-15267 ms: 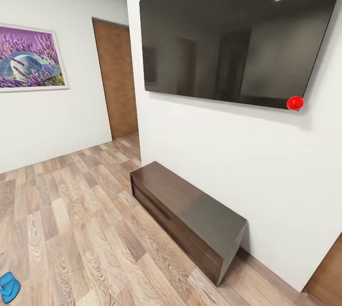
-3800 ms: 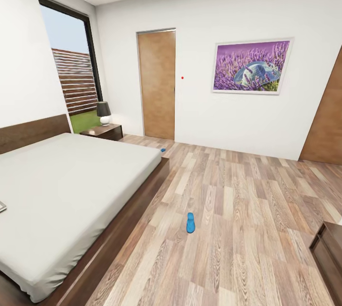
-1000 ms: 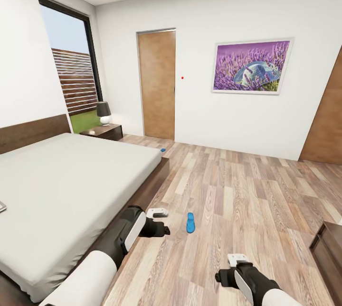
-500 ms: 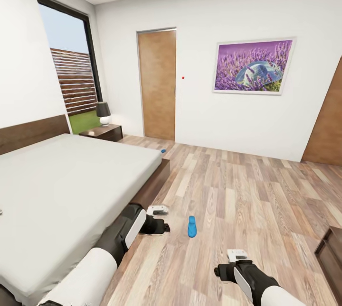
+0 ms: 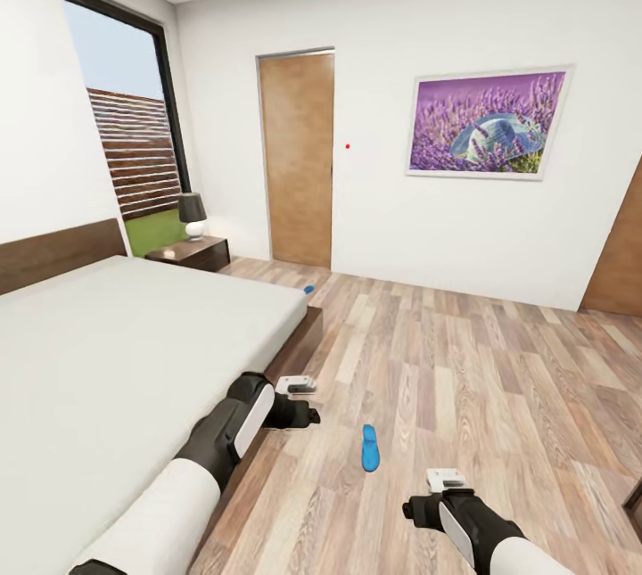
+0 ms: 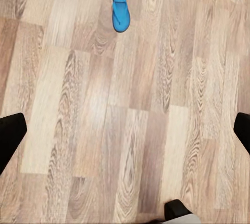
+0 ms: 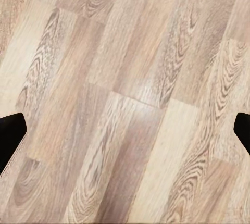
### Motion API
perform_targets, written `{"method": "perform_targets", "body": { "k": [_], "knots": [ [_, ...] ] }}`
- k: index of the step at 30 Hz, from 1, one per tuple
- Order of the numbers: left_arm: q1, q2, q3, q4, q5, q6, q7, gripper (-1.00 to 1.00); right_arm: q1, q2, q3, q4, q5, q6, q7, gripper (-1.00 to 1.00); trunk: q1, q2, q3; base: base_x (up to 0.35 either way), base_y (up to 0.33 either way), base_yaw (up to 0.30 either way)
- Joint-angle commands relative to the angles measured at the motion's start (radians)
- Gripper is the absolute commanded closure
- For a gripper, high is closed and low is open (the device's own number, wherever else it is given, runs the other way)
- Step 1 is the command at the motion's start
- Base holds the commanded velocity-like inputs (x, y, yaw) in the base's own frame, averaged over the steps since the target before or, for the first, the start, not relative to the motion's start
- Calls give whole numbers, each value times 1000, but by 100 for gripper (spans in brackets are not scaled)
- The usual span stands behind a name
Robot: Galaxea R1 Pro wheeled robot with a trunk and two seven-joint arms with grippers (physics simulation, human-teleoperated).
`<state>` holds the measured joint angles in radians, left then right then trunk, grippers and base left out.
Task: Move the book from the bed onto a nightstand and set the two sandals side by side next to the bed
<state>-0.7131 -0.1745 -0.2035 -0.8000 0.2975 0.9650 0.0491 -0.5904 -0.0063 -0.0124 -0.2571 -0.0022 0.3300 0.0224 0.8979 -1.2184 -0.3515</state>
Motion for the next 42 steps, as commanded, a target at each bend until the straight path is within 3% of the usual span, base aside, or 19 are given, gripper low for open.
{"method": "perform_targets", "body": {
  "k": [1,12,27,42],
  "knots": [
    [-1,0,-1,-8,6,4,5,-100,0,0,-1,-2,0,6,2,-100,1,-1,-1,332,73,0],
    [-3,0,-21,-39,11,4,6,-100,0,0,-2,-2,-1,7,1,-100,1,-1,-1,286,-74,-29],
    [-3,0,-25,-43,64,3,7,-100,0,0,-1,-2,-1,7,1,-100,1,-1,-1,84,-25,-187],
    [-3,0,-22,-80,72,5,7,-100,0,0,-1,-2,-1,10,1,-100,1,-1,-1,181,80,-21]
  ]
}}
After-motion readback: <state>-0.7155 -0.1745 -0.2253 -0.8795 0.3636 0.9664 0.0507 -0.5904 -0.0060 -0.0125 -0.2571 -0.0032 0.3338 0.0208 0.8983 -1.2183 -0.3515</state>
